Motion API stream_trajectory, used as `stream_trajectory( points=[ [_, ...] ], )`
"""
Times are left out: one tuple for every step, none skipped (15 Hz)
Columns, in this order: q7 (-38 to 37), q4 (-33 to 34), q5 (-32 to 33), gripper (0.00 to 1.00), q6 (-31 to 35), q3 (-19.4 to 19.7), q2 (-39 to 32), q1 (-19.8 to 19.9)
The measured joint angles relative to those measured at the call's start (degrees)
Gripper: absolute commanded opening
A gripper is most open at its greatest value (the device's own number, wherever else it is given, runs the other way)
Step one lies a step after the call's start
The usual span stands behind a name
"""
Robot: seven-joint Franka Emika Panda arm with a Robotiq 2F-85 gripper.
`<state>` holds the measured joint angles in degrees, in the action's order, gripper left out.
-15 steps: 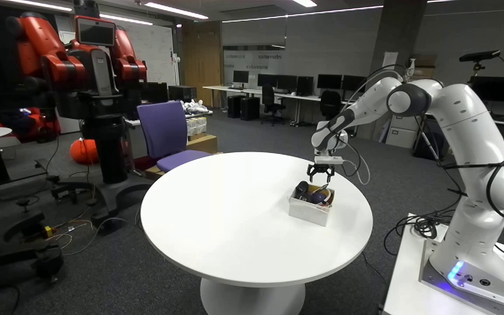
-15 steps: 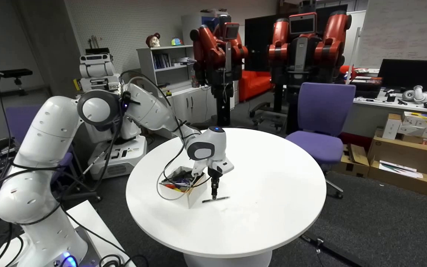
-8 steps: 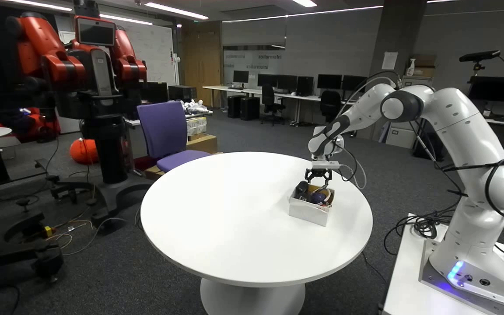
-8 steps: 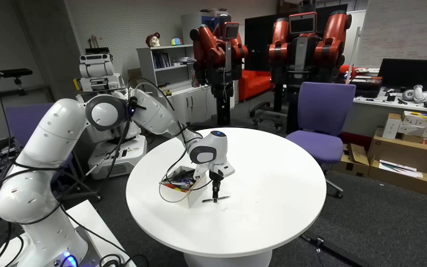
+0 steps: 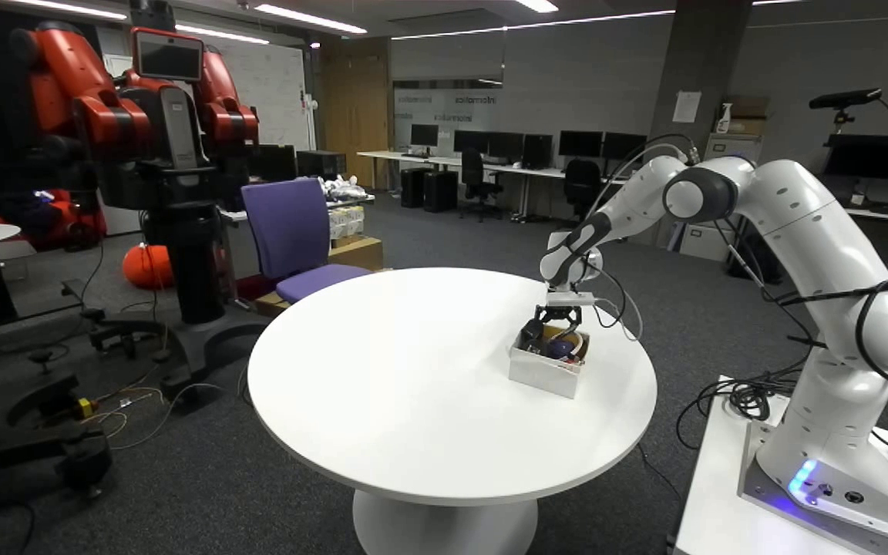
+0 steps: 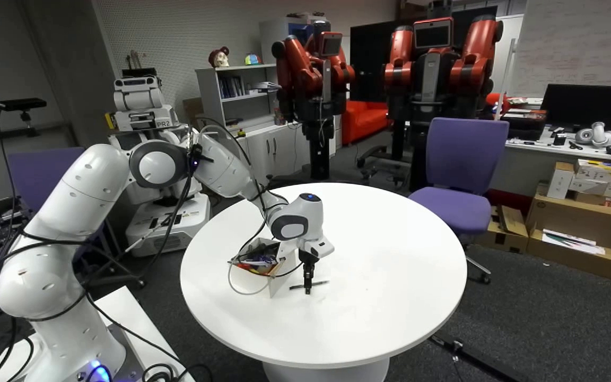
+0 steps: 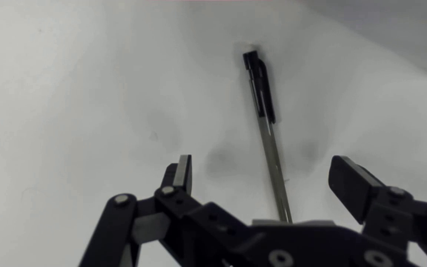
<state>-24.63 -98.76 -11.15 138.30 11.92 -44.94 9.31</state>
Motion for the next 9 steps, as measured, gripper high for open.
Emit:
stream_trajectory(
  points=[
    [0.0,0.0,0.0,0.99,0.3,0.1,-0.2,-0.1],
    [0.0,0.1,0.0,0.96,0.7,0.3,-0.4,-0.3],
    [0.0,0.1,0.0,0.89,1.2,0.5,-0.7,-0.5],
    [-0.1,0.2,0.0,0.78,1.6,0.5,-1.0,-0.6],
    [-0.1,0.2,0.0,0.66,1.9,0.6,-1.2,-0.7],
    [-0.1,0.2,0.1,0.56,2.1,0.7,-1.2,-0.8],
    [-0.1,0.4,0.1,0.48,2.2,0.8,-1.2,-1.0],
    [-0.2,0.6,0.1,0.42,2.2,0.9,-1.2,-1.1],
    [-0.2,0.8,0.1,0.33,2.2,1.0,-1.2,-1.2]
  ],
)
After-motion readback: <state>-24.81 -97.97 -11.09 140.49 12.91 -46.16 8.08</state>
